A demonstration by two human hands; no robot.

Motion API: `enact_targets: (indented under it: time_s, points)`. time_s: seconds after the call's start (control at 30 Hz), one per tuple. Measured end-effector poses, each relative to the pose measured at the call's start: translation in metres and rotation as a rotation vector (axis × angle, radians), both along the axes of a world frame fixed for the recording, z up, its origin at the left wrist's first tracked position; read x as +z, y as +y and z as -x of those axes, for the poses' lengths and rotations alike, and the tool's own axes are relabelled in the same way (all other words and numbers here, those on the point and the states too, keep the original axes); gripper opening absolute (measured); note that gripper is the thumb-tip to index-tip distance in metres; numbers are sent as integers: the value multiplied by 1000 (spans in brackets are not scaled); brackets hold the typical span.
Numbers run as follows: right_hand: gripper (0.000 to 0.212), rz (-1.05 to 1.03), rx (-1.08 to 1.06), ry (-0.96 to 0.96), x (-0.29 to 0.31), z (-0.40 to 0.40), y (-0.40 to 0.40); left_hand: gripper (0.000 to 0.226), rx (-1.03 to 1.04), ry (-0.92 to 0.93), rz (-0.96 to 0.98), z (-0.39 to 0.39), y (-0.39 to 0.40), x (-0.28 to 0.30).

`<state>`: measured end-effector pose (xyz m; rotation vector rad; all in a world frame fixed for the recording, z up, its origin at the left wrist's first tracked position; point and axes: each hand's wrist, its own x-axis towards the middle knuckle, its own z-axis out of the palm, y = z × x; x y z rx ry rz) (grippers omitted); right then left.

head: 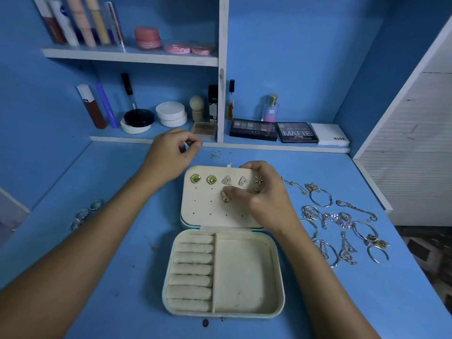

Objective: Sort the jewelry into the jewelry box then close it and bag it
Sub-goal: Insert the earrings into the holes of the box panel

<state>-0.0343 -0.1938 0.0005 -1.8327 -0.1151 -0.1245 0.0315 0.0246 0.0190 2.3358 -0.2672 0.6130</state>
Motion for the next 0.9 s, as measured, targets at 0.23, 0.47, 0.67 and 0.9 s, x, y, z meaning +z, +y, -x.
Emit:
enact_targets:
  time_s: [0.23, 0.47, 0.67, 0.9]
  points:
    - [44, -1, 7, -8, -2, -2, -1, 8, -42, 192, -256, -44, 0, -9]
    - [44, 23, -3, -19, -4, -3, 0, 16, -33, 274, -301, -62, -2, -19]
    - [45, 37, -9, -30, -4, -3, 0, 14, -20, 304, -330, -65, -4, -17]
    - [45, 48, -2, -29, -2, -2, -1, 8, 9, 298, -387, -64, -11, -14]
